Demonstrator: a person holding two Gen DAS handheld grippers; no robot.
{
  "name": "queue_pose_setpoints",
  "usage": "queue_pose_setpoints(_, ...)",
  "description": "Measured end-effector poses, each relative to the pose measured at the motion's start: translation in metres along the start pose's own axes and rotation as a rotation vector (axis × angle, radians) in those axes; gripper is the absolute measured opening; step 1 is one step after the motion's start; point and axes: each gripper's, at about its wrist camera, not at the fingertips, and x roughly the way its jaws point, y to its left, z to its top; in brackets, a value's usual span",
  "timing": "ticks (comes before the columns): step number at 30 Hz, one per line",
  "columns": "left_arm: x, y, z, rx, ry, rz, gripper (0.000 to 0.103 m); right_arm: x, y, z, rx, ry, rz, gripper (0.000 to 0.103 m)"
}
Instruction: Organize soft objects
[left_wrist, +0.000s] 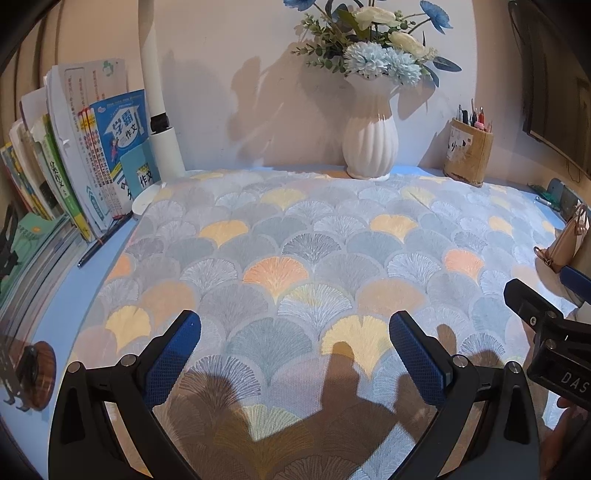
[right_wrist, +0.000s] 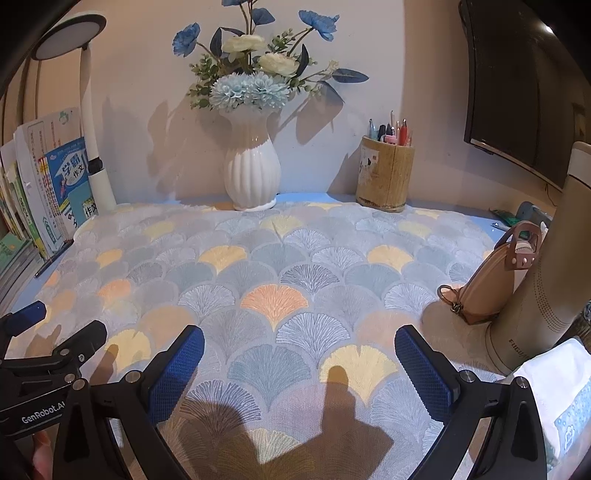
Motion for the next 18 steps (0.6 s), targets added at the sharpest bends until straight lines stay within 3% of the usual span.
queue_pose_setpoints(18,0.0037,0.0017,0.0001,-0.006,0.022,0.009,0.102,0.0047,0.0064,0.0002,-0.032,0.013,-0.029,0.103)
